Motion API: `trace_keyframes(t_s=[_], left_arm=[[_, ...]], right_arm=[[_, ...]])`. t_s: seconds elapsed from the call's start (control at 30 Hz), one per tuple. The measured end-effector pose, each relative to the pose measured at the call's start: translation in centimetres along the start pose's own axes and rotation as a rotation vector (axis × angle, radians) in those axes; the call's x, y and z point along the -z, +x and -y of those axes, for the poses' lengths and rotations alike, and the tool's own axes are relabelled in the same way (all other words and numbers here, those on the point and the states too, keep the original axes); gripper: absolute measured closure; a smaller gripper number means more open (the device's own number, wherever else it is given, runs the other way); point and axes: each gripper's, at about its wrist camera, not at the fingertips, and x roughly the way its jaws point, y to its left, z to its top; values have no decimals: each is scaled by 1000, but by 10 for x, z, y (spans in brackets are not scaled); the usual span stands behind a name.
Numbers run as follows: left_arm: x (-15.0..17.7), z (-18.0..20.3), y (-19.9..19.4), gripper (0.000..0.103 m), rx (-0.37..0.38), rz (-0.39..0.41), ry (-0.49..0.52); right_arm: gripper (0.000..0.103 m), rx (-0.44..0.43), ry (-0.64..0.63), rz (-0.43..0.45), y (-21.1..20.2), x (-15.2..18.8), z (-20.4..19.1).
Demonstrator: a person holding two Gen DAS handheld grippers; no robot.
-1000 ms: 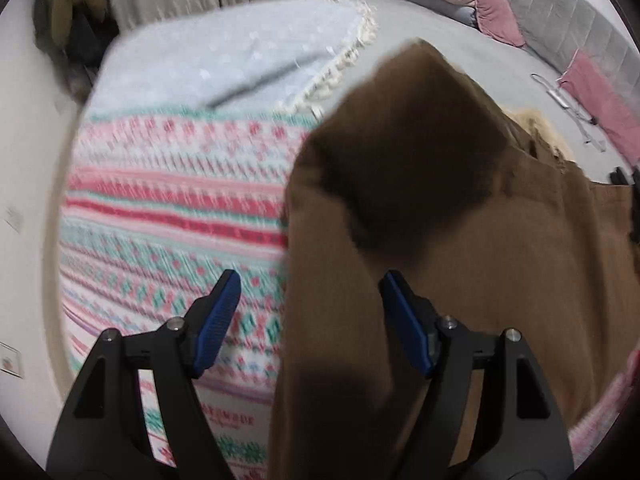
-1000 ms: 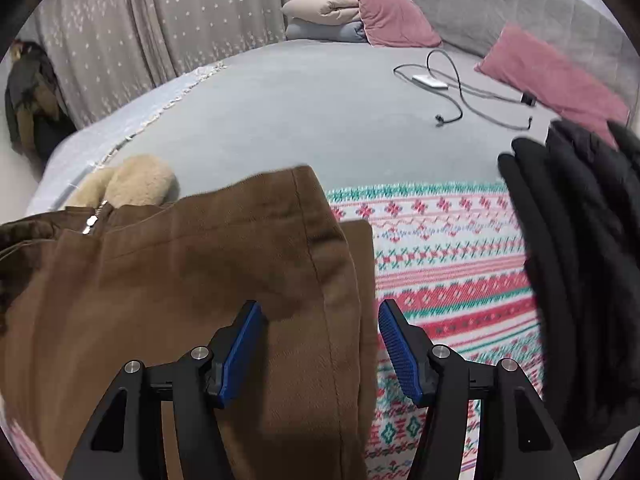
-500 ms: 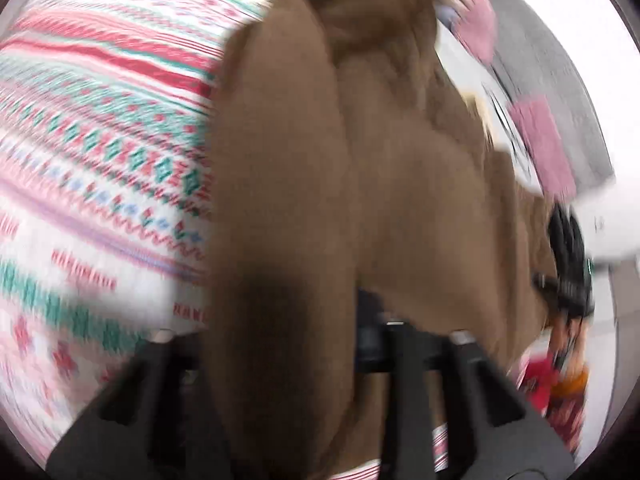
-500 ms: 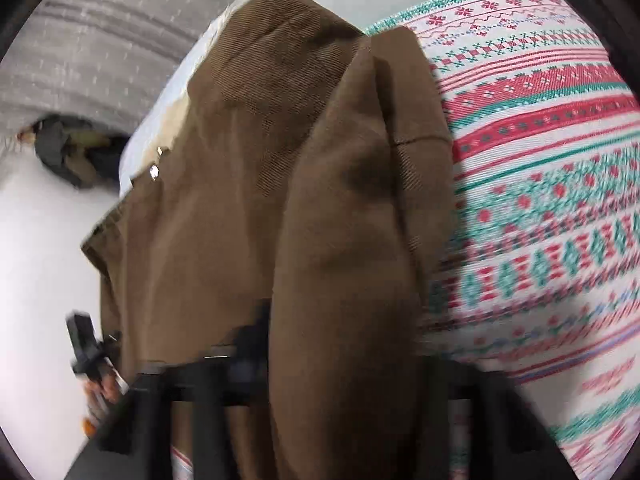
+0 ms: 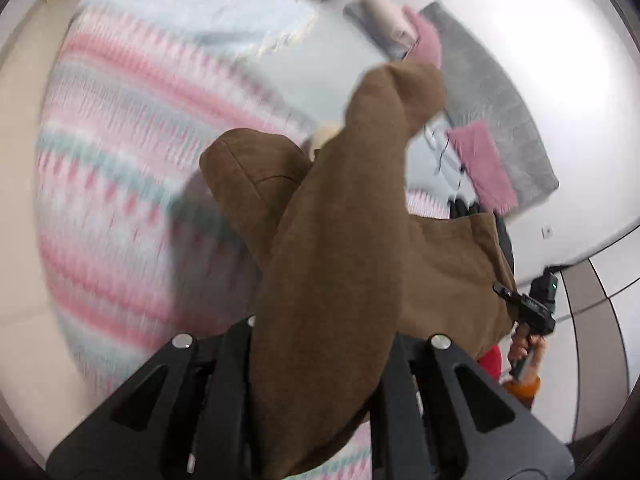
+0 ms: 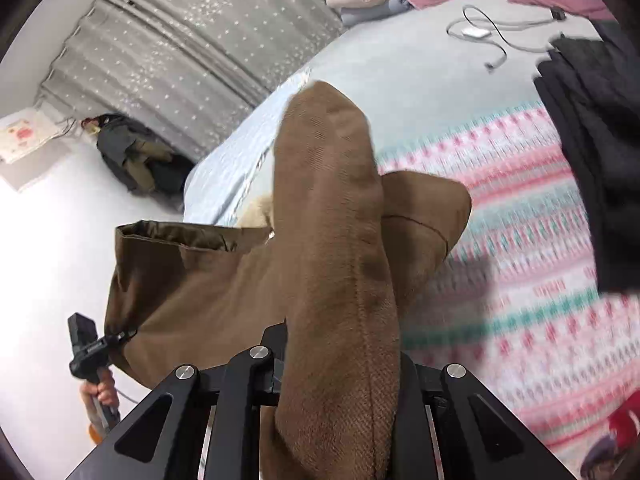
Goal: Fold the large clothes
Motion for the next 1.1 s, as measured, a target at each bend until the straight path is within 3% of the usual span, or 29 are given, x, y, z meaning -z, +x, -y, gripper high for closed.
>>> trace_keyframes(t_s=[0.07, 0.1, 0.17, 0.2, 0.23, 0.37, 0.47, 0.6, 0.73, 0.83, 0.93, 1.03, 1.1], left_arm=[[26, -17, 23, 80, -46, -105, 28], [40, -28, 41, 75, -104, -171, 53], [61, -41, 69, 54, -254, -249, 124], [64, -41, 72, 49, -282, -230, 148], [62, -40, 70, 43, -295, -208, 163], [39, -15, 41, 40, -378, -22, 279], [15, -14, 45, 40, -385, 37, 318], [-15, -23, 72, 40, -382, 27, 293], [-29, -17, 90, 40, -388, 22, 323], [-33, -15, 89, 40, -381, 41, 348], [-41, -6, 91, 40, -366, 61, 373], [-50, -7, 95, 40, -367, 95, 348], [-57, -12, 101, 46, -331, 100, 287]], right_arm=[[83, 19, 22, -64, 7, 27, 22], [81, 39, 24, -88, 14, 34, 32], [72, 172, 14, -146, 35, 57, 55], [69, 259, 17, -183, 50, 66, 67], [62, 288, 18, -183, 55, 69, 73], [59, 351, -48, -92, 43, 58, 56], [59, 400, -113, -110, 50, 48, 46], [59, 479, -132, -167, 65, 44, 41], [55, 494, -137, -197, 56, 46, 45], [47, 535, -156, -130, 34, 44, 45], [37, 517, -165, -39, 21, 34, 44], [32, 498, -217, 17, 37, 23, 33], [30, 479, -242, 60, 63, 14, 28]])
